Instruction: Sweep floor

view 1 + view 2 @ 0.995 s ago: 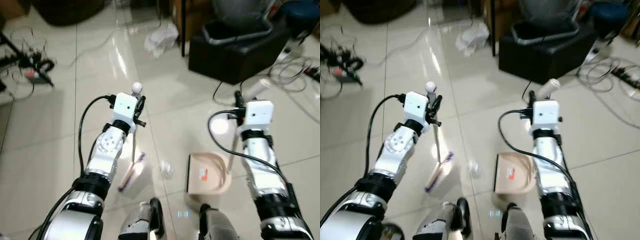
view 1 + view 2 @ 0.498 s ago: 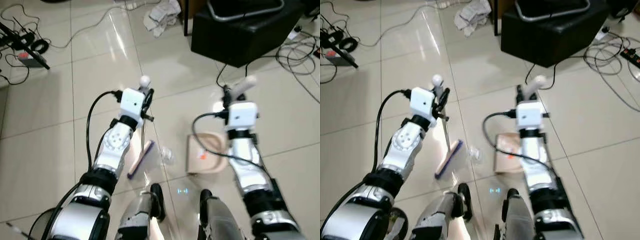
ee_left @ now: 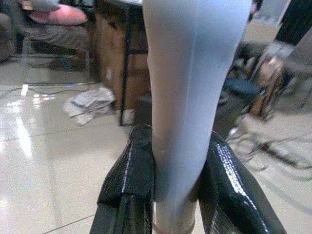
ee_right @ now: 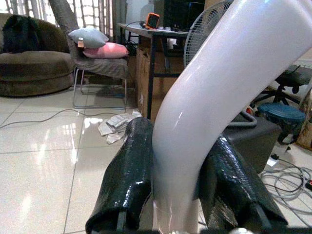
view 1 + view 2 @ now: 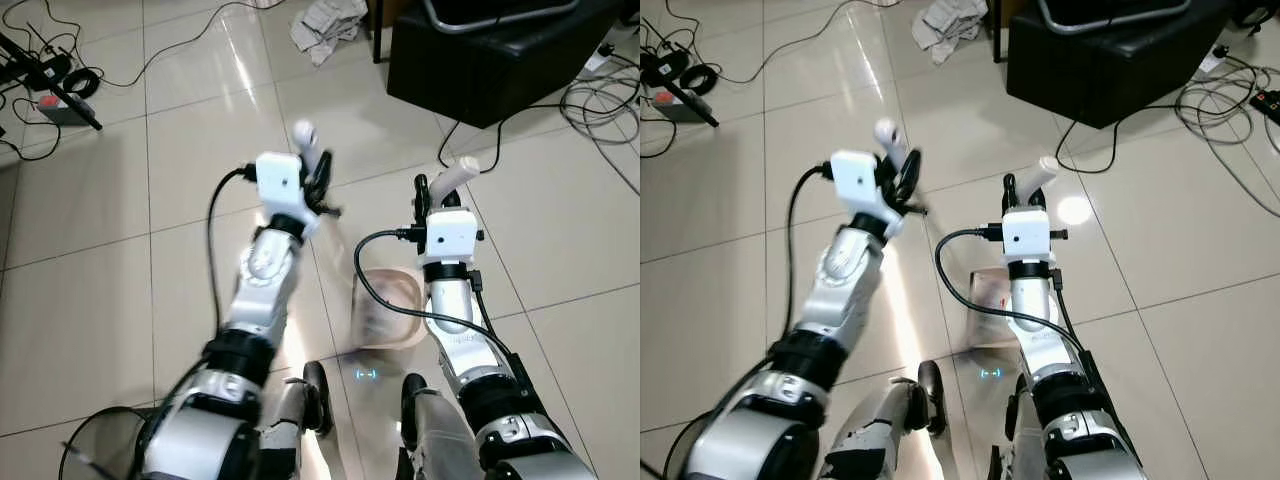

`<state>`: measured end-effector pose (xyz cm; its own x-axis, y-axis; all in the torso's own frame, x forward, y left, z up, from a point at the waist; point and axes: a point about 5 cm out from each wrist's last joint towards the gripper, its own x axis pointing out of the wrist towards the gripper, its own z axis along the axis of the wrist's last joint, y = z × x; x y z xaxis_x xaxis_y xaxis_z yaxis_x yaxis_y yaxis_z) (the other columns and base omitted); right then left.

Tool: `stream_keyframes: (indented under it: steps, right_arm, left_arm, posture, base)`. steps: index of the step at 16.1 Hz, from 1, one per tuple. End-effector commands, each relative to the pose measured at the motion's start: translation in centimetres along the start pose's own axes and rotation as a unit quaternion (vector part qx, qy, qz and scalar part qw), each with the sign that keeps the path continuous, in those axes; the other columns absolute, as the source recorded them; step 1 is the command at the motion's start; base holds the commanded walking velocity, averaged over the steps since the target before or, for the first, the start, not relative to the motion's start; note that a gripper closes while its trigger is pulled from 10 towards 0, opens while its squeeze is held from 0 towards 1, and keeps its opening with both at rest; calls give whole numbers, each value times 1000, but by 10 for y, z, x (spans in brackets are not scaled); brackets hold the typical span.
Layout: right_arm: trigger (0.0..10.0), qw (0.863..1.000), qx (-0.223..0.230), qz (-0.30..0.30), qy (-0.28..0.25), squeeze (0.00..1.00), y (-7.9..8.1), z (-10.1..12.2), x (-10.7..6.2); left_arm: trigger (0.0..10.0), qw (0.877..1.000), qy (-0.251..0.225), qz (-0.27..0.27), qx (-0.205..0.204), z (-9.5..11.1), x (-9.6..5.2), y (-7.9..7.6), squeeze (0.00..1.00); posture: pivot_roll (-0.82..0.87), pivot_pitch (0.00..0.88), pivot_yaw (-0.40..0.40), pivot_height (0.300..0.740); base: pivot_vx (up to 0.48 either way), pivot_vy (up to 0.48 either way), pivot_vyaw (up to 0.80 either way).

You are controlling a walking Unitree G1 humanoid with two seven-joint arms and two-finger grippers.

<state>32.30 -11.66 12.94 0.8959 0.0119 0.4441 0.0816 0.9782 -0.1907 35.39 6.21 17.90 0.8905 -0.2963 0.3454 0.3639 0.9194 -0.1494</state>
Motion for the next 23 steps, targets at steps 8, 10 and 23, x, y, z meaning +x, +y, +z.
stream_keyframes:
  steps: [8,10,23]
  right_arm:
    - [10000,994,52,-87,-46,0,-32,17,14]
    - [10000,992,60,-95,-61,0,-40,23,16]
    - [10000,986,121,-97,-56,0,-101,77,25]
  left_arm:
    - [10000,985,-39,-152,73,52,13,7,0]
    - [10000,981,-48,-165,89,63,18,14,0]
    - [10000,983,39,15,180,40,-25,118,0]
  posture:
    - [39,253,160,740]
    - [12,237,162,740]
    - [-57,110,131,740]
  base:
    - [0,0,0]
    - [0,0,0]
    - [0,0,0]
